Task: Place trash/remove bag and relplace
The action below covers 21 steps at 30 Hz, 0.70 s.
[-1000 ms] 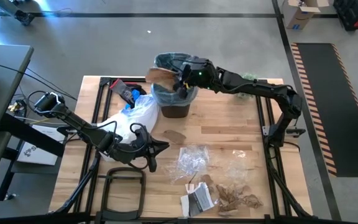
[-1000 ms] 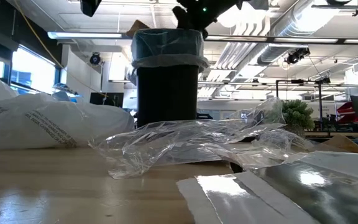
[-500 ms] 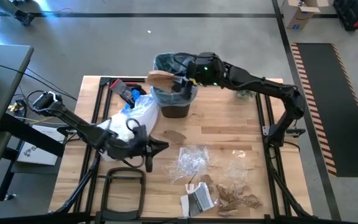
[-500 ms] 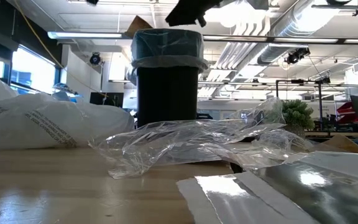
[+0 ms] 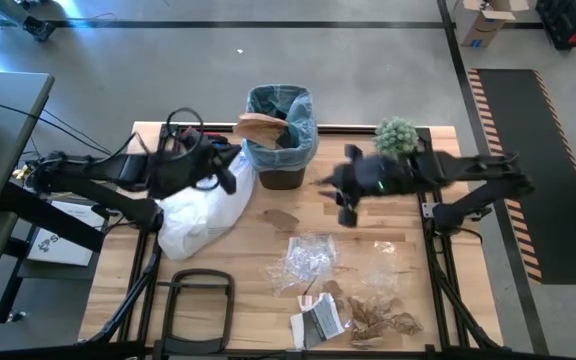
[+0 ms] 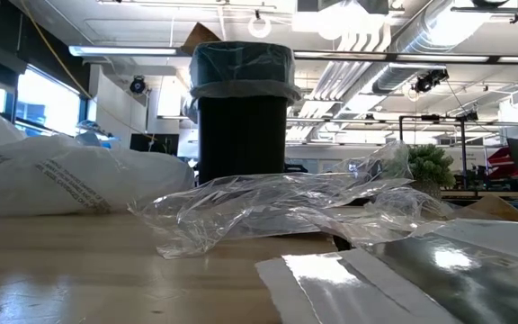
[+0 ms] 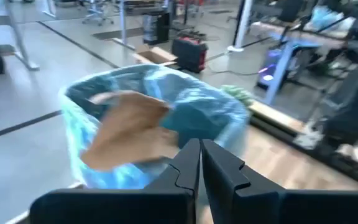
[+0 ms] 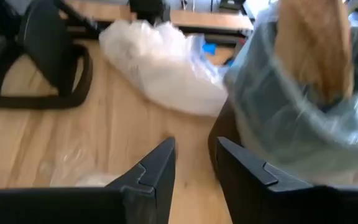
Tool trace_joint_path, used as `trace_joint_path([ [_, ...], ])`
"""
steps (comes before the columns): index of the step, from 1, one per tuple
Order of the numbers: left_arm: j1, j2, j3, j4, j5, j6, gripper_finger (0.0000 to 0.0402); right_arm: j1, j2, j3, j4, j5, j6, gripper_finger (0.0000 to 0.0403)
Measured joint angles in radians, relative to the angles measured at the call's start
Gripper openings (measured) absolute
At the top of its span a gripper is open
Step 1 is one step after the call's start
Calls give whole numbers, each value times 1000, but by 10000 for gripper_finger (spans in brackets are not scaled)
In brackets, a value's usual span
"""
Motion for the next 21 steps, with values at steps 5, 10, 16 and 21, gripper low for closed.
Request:
trace_joint_path([
  [5,169,29,7,6,104,84,0,149,-94,-117,15,161,113,99],
  [10,337,125,7,110,289,112,0,230,-134,-200,43,289,188,99],
  [16,451,272,30,379,592,157,0,260,-135,-235,67,319,223,99],
  [21,472,325,165,280,669,195,0,260,-136,-242,59,316,256,99],
])
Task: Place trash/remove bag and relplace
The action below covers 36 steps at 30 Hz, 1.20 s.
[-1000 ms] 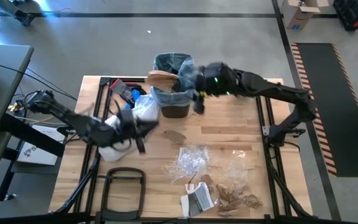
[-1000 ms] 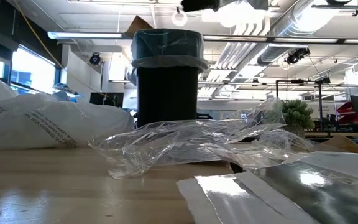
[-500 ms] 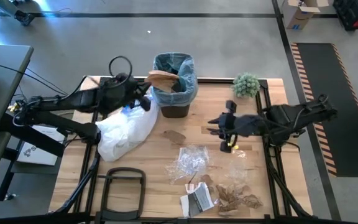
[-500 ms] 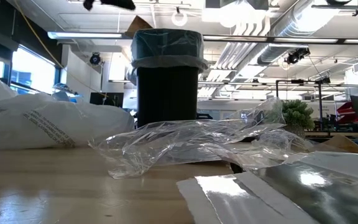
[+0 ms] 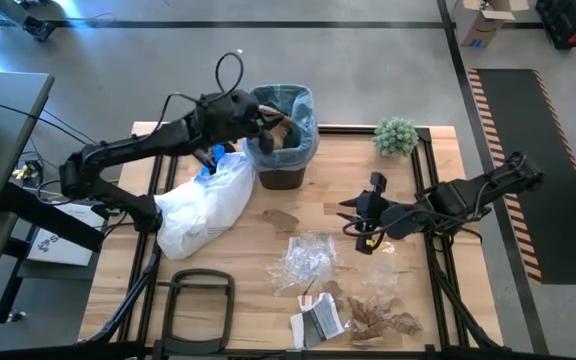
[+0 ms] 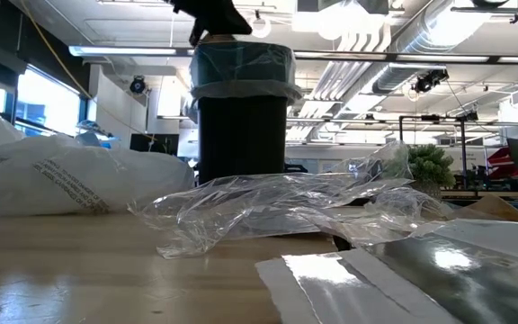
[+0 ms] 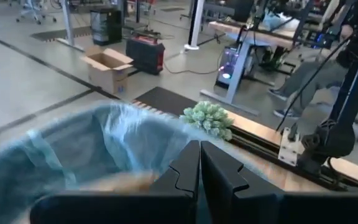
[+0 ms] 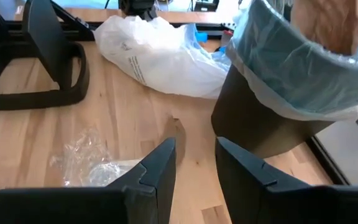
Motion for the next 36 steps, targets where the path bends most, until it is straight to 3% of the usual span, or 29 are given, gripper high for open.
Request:
trace_joint_path([
  [7,-85,-2,274,-415,-177,148,0,0,0,0,0,21,-1,99],
  [11,-99,-3,382,-673,-189,217,7,0,0,0,0,23,6,99],
  [14,-99,-3,423,-826,-189,246,36,0,1,0,-1,21,9,99],
  [18,-97,-1,420,-937,-192,284,101,0,4,0,-5,16,19,99],
  [22,-98,10,372,-919,-250,334,162,0,13,0,-5,14,23,99],
  [26,-97,42,349,-904,-351,317,185,6,19,0,-4,13,26,99],
  [30,-95,85,341,-903,-388,315,154,12,21,0,-4,17,24,99],
  [36,-114,111,341,-846,-468,317,24,22,21,0,-4,25,24,99],
])
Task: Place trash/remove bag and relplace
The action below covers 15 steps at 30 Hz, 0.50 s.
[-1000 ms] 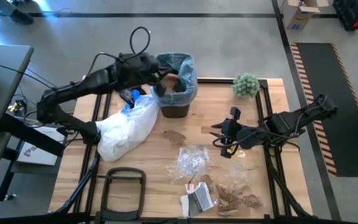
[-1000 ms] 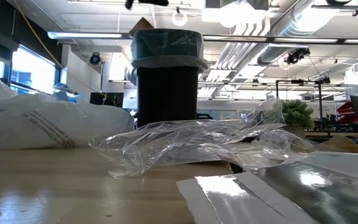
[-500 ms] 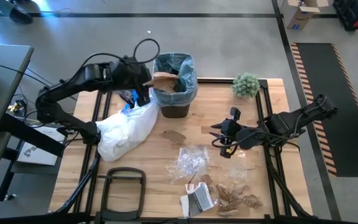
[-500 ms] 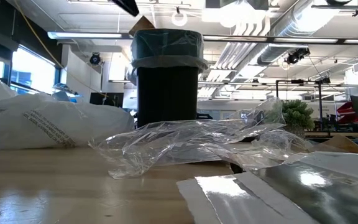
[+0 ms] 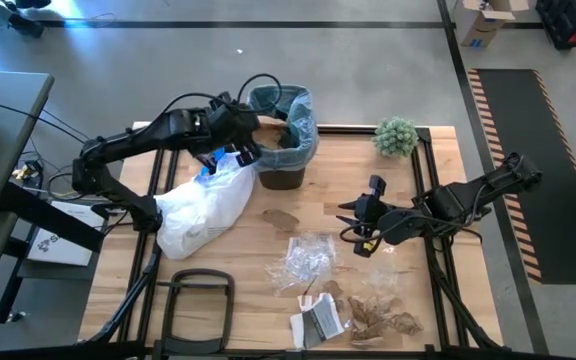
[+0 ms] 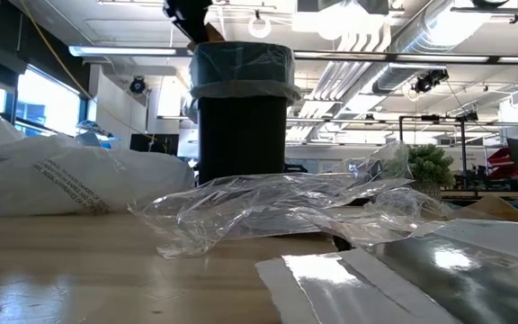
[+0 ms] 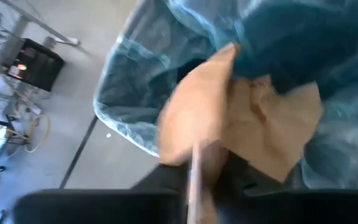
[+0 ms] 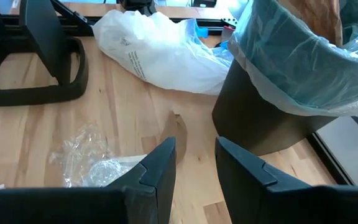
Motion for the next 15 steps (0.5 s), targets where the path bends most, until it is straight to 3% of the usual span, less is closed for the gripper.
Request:
trace_joint_path([
  [6,-38,7,80,7,-168,0,2,3,0,0,-1,2,-1,99],
  [11,-62,67,181,-9,-173,46,0,2,0,0,-2,23,-5,99],
  [15,-51,186,284,-95,-100,54,0,2,0,0,0,57,-2,99],
])
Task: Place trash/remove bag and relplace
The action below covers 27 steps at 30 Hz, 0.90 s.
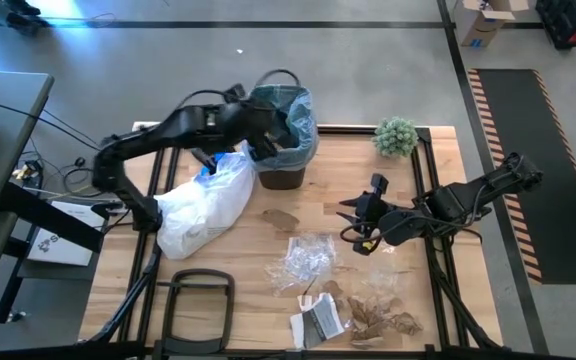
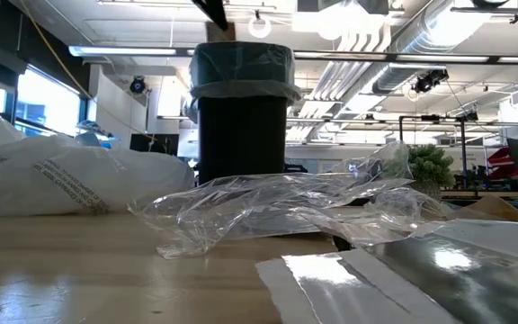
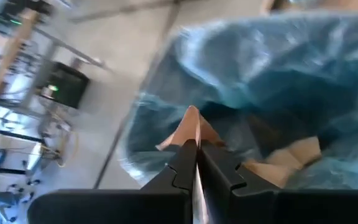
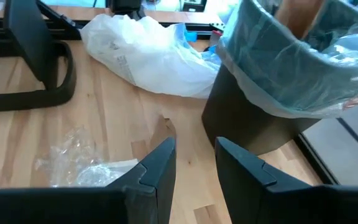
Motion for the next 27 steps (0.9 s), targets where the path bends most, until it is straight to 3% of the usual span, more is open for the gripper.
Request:
trace_joint_path([
  [4,18,132,99,-77,19,0,0,0,0,0,0,1,7,99],
  [9,26,205,176,-75,25,32,7,0,1,0,-15,0,31,99],
  [20,52,139,246,-104,70,-78,142,0,1,0,-35,-7,56,99],
  [23,50,119,247,-90,156,-119,144,0,1,0,-34,-5,56,99],
  [27,72,125,222,-26,206,-129,108,0,1,0,-29,-4,61,99],
])
